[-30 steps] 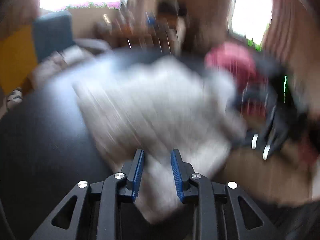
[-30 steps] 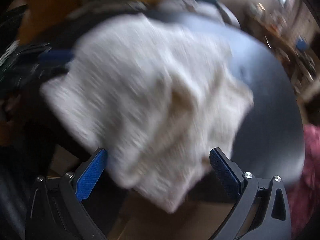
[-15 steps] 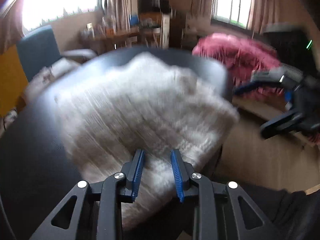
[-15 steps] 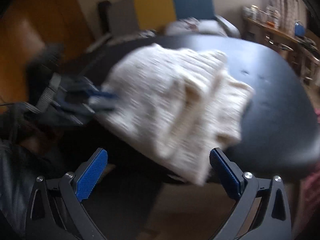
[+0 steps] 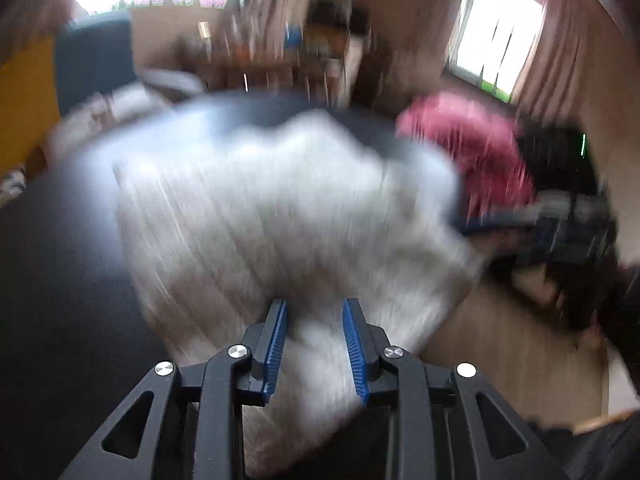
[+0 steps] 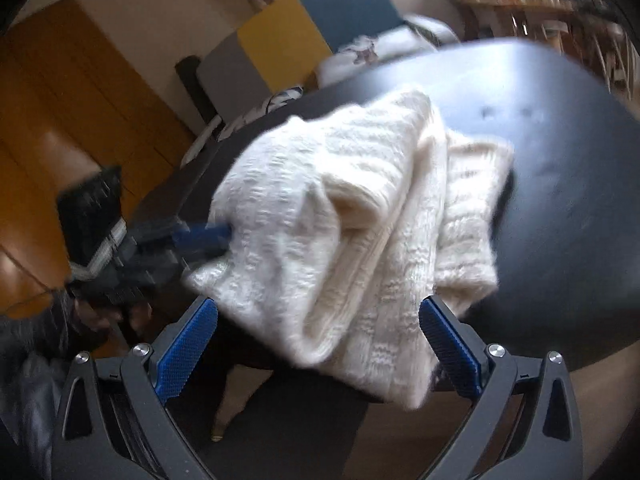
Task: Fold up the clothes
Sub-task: 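Lift the right tool off the sweater and pull it back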
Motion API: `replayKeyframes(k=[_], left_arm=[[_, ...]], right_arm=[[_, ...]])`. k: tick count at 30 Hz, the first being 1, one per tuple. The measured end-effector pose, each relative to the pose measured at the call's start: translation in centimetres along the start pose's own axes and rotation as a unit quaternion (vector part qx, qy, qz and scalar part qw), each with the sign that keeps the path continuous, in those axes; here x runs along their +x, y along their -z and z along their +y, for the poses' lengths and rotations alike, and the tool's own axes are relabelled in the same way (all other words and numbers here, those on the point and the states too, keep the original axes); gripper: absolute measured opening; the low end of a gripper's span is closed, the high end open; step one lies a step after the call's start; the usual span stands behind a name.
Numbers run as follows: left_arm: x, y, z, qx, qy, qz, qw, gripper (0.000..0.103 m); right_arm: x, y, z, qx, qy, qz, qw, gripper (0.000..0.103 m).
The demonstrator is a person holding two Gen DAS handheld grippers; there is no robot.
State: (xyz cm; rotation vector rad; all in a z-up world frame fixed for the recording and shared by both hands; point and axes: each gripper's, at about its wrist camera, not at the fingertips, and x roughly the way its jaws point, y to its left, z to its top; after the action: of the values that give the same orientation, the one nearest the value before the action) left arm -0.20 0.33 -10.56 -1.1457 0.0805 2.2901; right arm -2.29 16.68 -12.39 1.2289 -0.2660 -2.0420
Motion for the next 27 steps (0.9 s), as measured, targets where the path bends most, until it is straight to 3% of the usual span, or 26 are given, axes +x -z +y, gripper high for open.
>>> replayKeyframes(k=[3,8,9,12,14,15,18,20,22,27], left_arm=[[-1.3,-0.4,0.4,-0.020,0.020,-0.024,0.9993,0.028],[-4.7,-3.5,3.8,-0.089,0.050,-0.105,0.9892,0.031],[-4.3,-4.0,4.0,-0.093,0.048,-0.106,0.9888,0.032],[-0.5,-4.3,4.2,-0.082,0.017,-0.026,0.9961,0.031],[0.2,-4.3,3.1,-0.045,-0.008,-0.023,0.9987,0.031],[0.2,-4.6,2.8,-0.035,-0.016,-0.020,0.9991,0.032],[-1.7,-5.3,3.4,-0.058,0.009,-0.046,0.9973,0.032],[-3.1,-5.8,4.0,-0.071,0.025,-0.073,0.9944,0.032],[-3.0,-6.4,4.6,-0.072,0.022,-0.072,0.9945,0.032],[-0.1,-5.9,4.6,-0.077,0.006,-0.028,0.9966,0.032]], right_arm=[[1.4,-0.3,-0.8,0.002,0.004,0.021,1.000,0.103],[-0.5,-4.3,0.8,-0.023,-0.024,-0.059,0.998,0.103],[-0.4,-5.3,0.6,-0.023,-0.024,-0.071,0.997,0.103],[3.0,-7.0,-2.1,0.024,-0.019,-0.034,0.999,0.103],[5.8,-7.1,-3.7,0.051,0.003,0.008,0.999,0.103],[5.9,-7.2,-3.4,0.033,0.004,-0.002,0.999,0.103],[5.5,-8.0,-2.4,0.012,0.003,0.006,1.000,0.103],[4.3,-9.3,-2.6,0.002,0.001,-0.018,1.000,0.103],[3.6,-10.6,-3.0,-0.009,0.009,-0.036,0.999,0.103],[5.4,-12.5,-7.1,0.048,-0.026,-0.012,0.998,0.103]])
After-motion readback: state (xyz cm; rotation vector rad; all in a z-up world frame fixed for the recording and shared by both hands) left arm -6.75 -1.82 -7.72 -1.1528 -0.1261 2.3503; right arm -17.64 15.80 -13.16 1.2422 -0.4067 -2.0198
